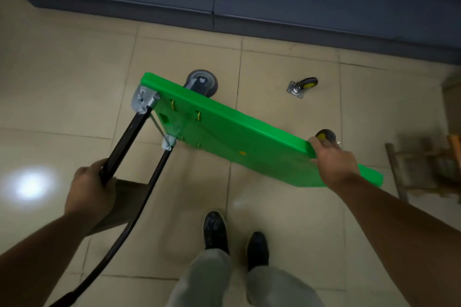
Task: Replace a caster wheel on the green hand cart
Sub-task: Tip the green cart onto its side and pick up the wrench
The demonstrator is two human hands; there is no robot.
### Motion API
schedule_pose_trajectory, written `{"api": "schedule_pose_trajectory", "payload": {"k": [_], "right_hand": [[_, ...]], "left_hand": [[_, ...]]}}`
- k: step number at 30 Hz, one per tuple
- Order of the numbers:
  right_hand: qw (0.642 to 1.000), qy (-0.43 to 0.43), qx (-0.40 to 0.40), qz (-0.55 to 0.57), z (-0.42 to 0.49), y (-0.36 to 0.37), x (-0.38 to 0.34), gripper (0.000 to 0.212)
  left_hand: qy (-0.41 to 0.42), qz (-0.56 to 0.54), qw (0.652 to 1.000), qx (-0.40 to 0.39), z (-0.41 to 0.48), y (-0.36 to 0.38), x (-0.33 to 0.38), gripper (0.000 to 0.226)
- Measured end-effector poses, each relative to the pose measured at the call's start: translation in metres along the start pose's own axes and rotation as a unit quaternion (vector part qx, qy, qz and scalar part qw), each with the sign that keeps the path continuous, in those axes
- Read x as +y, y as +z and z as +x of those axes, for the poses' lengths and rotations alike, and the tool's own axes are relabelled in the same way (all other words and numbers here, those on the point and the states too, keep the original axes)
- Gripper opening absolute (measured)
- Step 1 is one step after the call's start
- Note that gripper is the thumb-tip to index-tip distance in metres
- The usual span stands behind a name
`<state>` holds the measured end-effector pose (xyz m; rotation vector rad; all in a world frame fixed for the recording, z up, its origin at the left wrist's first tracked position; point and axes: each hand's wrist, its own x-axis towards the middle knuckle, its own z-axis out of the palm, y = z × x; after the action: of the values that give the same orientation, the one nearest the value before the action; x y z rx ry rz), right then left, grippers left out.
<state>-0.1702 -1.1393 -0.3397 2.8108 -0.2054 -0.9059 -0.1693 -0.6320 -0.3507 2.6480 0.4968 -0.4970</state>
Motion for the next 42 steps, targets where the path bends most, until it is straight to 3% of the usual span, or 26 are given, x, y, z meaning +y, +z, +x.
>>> {"api": "schedule_pose_trajectory", "payload": {"k": [9, 27, 31, 35, 39, 42], "right_hand": [[0.999, -0.020, -0.006, -0.025, 0.027, 0.031, 0.040, 0.053], [0.998, -0.059, 0.009, -0.026, 0.025, 0.031, 0.043, 0.050], [0.997, -0.065, 0.009, -0.049, 0.018, 0.033, 0.041, 0.053], [0.993, -0.083, 0.031, -0.076, 0.007, 0.035, 0.043, 0.051], [0.993, -0.107, 0.031, -0.048, 0.000, 0.040, 0.044, 0.053], [0.991, -0.121, 0.036, -0.039, -0.005, 0.044, 0.044, 0.047]], "left_hand": [[-0.074, -0.015, 0.997, -0.008, -0.002, 0.056, 0.037, 0.048], [-0.132, 0.010, 0.988, -0.075, -0.044, 0.050, 0.038, 0.062], [0.025, 0.082, 0.996, -0.007, -0.064, 0.058, 0.065, 0.072], [0.159, 0.050, 0.986, -0.025, -0.076, 0.079, 0.136, 0.069], [0.240, 0.045, 0.968, -0.062, -0.094, 0.113, 0.224, 0.067], [0.256, 0.063, 0.961, -0.083, -0.115, 0.144, 0.279, 0.069]]}}
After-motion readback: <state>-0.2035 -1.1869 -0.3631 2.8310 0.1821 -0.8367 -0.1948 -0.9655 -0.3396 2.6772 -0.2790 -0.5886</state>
